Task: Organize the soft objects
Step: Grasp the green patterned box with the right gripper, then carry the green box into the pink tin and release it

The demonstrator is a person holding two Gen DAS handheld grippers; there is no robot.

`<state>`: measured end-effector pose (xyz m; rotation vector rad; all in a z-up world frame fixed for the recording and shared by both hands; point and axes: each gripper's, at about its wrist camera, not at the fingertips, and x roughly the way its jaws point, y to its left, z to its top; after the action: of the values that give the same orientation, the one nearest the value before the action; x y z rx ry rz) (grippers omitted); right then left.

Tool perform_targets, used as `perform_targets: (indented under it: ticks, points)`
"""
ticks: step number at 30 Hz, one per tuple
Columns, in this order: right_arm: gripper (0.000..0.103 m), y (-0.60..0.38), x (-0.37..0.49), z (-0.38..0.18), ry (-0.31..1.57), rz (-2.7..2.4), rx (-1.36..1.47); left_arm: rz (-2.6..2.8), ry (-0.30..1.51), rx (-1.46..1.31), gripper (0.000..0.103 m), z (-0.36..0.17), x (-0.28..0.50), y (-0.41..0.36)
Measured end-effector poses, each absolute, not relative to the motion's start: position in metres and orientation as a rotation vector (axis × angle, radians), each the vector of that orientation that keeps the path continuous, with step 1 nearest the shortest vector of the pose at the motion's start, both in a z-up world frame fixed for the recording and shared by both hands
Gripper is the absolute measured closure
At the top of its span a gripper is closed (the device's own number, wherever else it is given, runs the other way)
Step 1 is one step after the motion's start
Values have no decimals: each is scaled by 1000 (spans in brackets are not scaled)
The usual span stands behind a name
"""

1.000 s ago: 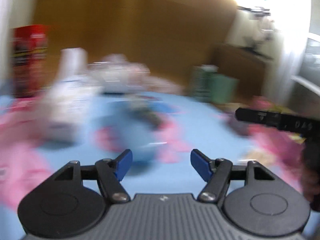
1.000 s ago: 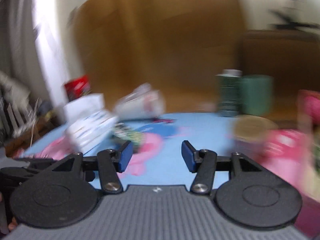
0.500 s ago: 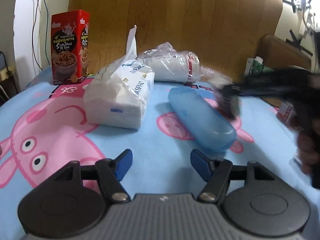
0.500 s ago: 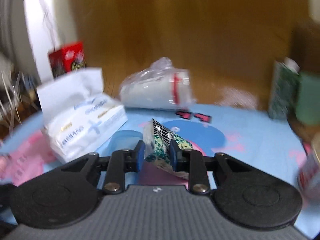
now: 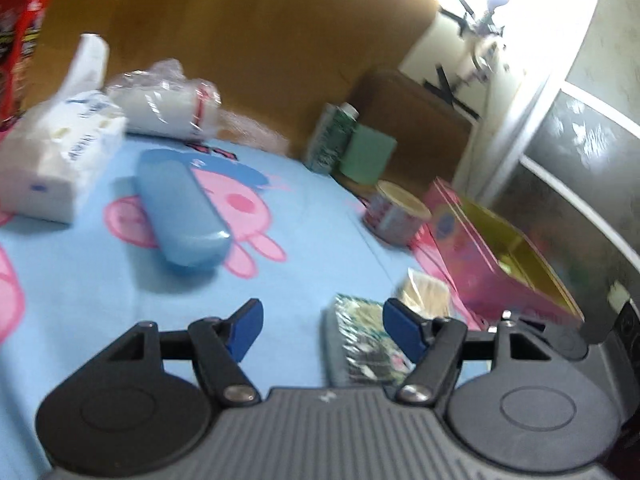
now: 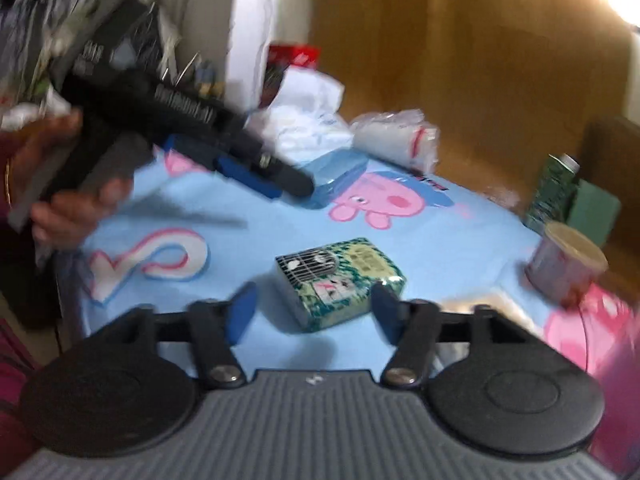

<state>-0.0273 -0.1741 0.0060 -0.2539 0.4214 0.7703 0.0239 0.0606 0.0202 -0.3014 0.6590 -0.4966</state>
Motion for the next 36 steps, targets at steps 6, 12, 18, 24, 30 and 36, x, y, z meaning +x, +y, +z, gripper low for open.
perform_targets:
  ticks: [6, 12, 18, 24, 30, 36]
  points:
    - [35, -172, -12, -1, 535, 733, -110, -526, 774, -262, 51, 6, 32, 32]
    - [62, -165, -2, -3, 525, 670, -78, -547, 760, -237, 56, 19, 33, 13]
    - [62, -211, -16, 26, 332, 509, -33, -700, 626, -149, 56, 69, 45, -48]
    - [62, -276, -15, 39, 254, 247, -2, -854, 580, -31, 55, 85, 75, -150]
    - [63, -331, 4, 29, 292, 47, 61, -897, 581, 101, 52, 74, 98, -242]
    - [63, -353, 48, 15, 345, -248, -37, -810, 596, 184, 35, 59, 114, -289]
